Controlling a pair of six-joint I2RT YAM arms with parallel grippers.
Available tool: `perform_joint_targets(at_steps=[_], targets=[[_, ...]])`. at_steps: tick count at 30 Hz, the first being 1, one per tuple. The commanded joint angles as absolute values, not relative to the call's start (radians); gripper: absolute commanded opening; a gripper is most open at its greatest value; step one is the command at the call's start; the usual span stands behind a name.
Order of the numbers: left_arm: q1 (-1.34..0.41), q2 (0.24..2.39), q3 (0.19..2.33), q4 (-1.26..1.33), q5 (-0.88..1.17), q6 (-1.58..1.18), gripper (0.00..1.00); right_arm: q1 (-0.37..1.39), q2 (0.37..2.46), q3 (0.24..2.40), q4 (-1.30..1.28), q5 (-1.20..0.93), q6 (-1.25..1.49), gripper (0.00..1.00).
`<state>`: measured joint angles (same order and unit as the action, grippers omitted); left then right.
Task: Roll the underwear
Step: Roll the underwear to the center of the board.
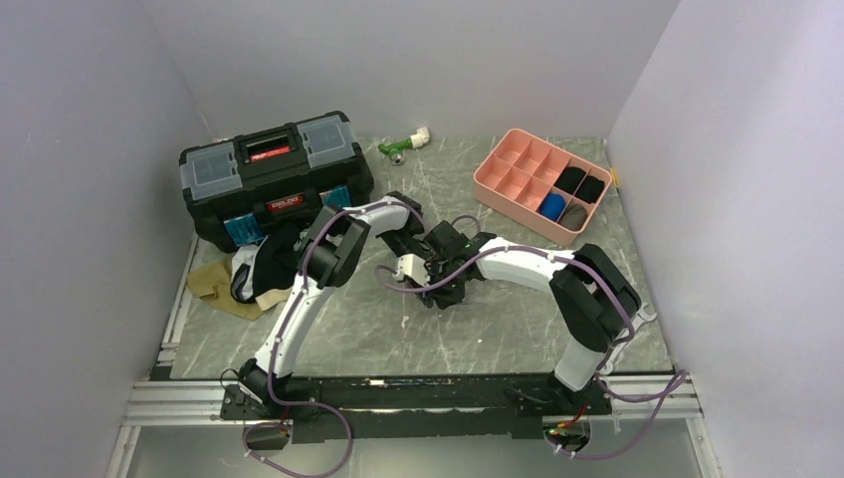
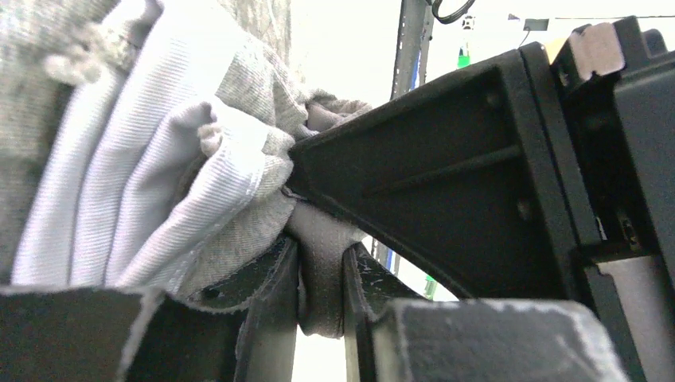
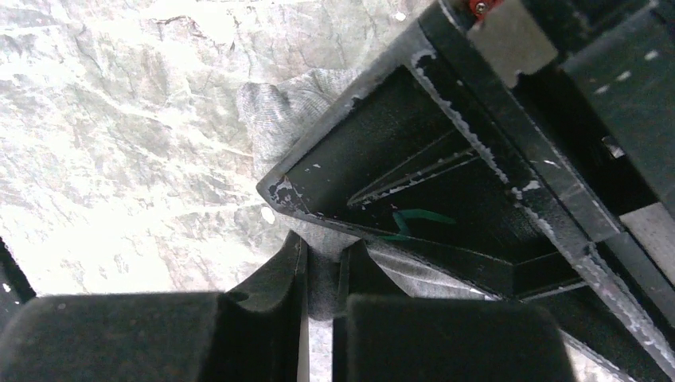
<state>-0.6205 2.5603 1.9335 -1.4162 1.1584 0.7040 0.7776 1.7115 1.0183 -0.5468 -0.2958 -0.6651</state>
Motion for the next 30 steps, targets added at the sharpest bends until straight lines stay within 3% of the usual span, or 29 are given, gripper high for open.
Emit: perform_joint_targets(at_steps=[1,12,30], targets=[[-0.617,2.531,1.874,-1.258,0.991,0.710,0.29,0.791,1.776,1.003,-0.613,-0.383,-0.663,0.00],[-0.565,2.470,1.851,-1.230,0.955,0.669,0.55,0.788,1.762,0.985,-0.638,-0.373,-0.659,0.00],[-0.439,2.244,1.665,-1.144,0.939,0.653,0.64,0.730,1.745,1.048,-0.703,-0.455,-0.674,0.00]])
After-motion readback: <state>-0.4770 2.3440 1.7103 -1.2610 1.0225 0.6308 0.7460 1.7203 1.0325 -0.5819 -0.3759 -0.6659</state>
